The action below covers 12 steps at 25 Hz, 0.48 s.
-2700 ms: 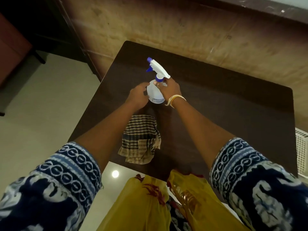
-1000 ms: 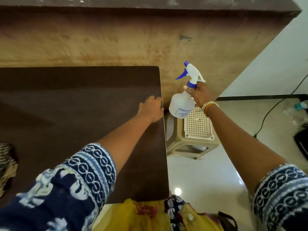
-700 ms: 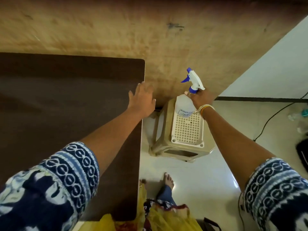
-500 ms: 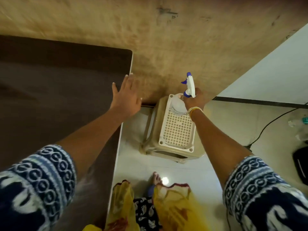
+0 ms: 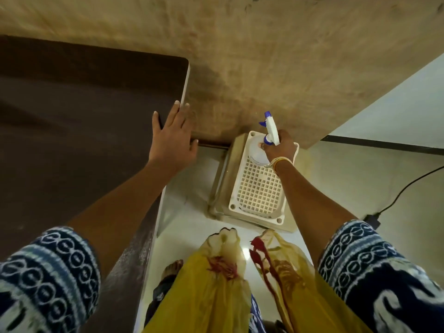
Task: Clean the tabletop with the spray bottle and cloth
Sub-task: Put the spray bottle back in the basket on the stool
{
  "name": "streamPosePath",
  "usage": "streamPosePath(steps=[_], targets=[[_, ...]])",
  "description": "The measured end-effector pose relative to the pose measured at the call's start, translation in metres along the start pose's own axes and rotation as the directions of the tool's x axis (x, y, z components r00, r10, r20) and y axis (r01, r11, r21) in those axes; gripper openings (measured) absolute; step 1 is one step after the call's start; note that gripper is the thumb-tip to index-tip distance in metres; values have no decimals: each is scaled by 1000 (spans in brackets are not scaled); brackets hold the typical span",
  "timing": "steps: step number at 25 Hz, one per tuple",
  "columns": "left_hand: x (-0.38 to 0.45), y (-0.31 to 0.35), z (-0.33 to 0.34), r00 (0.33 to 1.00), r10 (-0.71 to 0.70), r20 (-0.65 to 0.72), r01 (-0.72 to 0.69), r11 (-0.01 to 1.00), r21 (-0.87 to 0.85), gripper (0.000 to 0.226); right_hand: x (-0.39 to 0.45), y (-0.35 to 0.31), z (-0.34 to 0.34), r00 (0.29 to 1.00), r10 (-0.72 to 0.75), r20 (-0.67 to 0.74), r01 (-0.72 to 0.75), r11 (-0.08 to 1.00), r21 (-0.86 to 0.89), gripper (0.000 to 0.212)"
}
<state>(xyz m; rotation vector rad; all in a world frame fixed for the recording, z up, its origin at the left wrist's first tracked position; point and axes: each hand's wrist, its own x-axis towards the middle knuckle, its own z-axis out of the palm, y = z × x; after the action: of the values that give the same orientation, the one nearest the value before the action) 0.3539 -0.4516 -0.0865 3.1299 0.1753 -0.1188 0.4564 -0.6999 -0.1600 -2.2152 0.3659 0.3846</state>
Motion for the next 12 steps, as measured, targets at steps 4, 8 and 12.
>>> streamPosePath(steps=[4,8,12], targets=[[-5,0,-8,999,-47,-17,42,977,-207,47,-11,-15,-8,995,68,72,-65,997,-37,51],[-14,0,-39,995,-98,-15,81,889,-451,36,-37,-62,-18,996,-35,81,44,993,-108,60],[-45,-21,-73,993,-114,-42,71,820,-568,36,-75,-119,-12,990,-120,67,133,965,-227,70]])
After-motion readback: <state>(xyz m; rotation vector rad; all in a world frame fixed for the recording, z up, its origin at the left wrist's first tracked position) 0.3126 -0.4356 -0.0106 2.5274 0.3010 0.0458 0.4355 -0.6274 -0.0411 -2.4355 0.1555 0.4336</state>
